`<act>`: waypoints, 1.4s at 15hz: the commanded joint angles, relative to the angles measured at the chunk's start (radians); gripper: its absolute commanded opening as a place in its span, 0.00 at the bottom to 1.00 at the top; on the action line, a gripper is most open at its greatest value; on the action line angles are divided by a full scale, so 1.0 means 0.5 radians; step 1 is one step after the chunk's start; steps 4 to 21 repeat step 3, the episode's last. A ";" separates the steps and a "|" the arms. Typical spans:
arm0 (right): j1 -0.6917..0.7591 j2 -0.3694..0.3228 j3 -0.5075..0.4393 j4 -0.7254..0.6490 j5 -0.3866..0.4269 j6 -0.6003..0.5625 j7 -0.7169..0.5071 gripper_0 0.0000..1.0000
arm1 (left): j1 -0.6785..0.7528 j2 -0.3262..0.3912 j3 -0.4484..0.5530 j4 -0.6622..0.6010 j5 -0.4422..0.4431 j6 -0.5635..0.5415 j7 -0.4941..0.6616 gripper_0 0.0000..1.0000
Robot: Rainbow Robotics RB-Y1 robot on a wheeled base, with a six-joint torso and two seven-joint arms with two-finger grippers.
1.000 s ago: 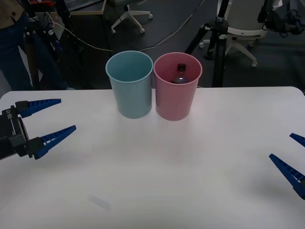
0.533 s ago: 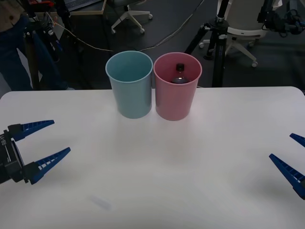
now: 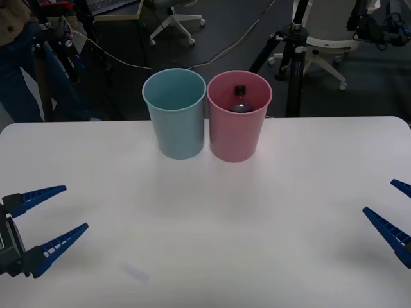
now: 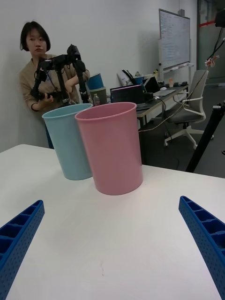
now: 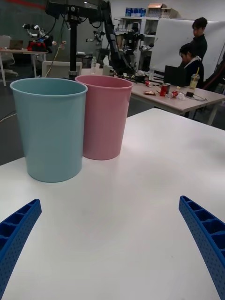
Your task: Grasp the object on the table and drop it into the matching bin: aluminum can to the light blue bin, PET bottle to the pink bin.
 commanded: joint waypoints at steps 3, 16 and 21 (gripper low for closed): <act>0.000 0.000 0.000 0.000 0.000 0.000 0.000 1.00 | 0.032 -0.003 -0.004 0.007 0.023 0.004 0.009 1.00; 0.000 0.000 0.000 0.000 0.000 0.000 0.000 1.00 | 0.032 -0.003 -0.004 0.007 0.023 0.004 0.009 1.00; 0.000 0.000 0.000 0.000 0.000 0.000 0.000 1.00 | 0.032 -0.003 -0.004 0.007 0.023 0.004 0.009 1.00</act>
